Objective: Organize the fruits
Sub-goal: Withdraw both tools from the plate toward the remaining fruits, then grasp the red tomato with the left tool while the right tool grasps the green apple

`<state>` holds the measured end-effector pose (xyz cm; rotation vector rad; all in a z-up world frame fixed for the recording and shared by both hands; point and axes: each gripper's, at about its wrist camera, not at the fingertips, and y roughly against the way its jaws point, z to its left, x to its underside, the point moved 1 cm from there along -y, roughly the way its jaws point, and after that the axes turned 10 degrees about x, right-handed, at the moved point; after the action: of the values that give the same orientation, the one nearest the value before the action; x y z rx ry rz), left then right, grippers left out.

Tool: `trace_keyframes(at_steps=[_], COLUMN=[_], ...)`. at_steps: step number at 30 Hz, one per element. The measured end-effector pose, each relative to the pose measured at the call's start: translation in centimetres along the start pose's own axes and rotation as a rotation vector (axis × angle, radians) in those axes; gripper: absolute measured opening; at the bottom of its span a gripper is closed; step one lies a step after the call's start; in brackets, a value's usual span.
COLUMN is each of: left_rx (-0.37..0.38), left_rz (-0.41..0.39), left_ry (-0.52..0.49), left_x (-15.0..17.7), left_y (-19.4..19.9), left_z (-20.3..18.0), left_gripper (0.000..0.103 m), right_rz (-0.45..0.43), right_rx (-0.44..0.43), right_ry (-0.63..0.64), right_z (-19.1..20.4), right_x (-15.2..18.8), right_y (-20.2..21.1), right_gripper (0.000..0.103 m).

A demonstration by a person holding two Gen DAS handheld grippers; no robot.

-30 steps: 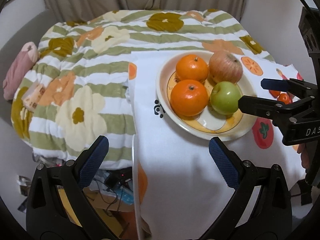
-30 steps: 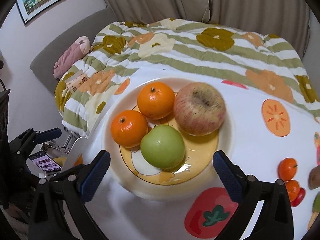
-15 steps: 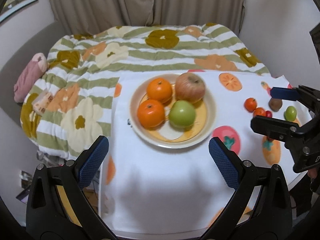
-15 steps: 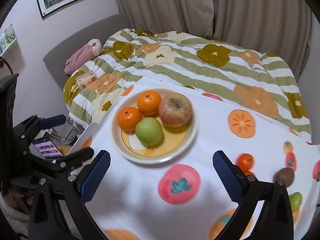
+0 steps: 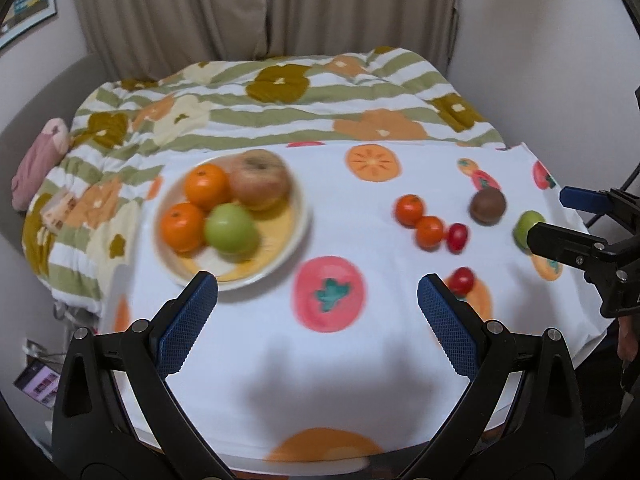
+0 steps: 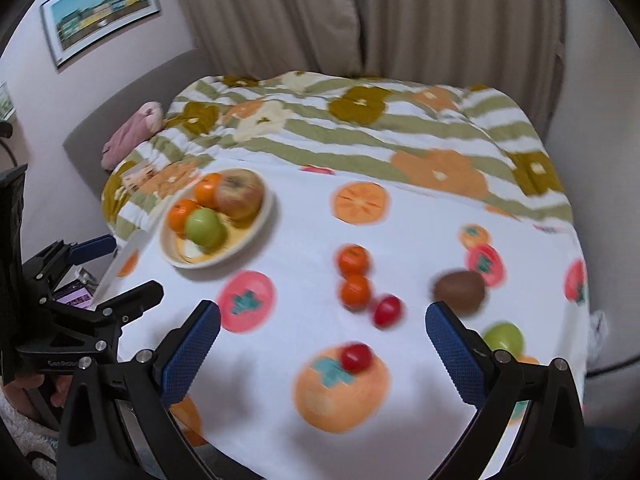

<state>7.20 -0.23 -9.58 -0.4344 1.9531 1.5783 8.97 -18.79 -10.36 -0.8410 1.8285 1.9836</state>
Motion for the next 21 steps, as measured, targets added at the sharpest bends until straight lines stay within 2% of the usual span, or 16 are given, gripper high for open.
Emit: trace_keyframes(at_steps=[5,15,19,21], left_rx=[0.032,0.082,0.066,0.063], left_rz=[0.021,0.075,0.116,0.133], left_ry=[-0.045,-0.126,-0.153,-0.155], left_x=[0.4,1.0,1.8,2.1], left_y=[-2.0,-6.9,-9.3,-10.4], left_z=[-4.8,-11.5,-13.0,-13.2], left_gripper=[0.103,0.103,0.096,0.087], right_rz=[0.010,0.084,0.121,0.139], right_rx=[0.072,0.033,0.036,0.029], right_ry=[-0.020,-0.112,-0.155,-0.179], right_z=[-4.6,-10.8,-12.9,-13.8], right_x=[1.6,4.7,5.4,5.8], right_y=[0.3,-2.1,-3.9,-4.9], right_gripper=[0.103,0.103,0.103,0.103])
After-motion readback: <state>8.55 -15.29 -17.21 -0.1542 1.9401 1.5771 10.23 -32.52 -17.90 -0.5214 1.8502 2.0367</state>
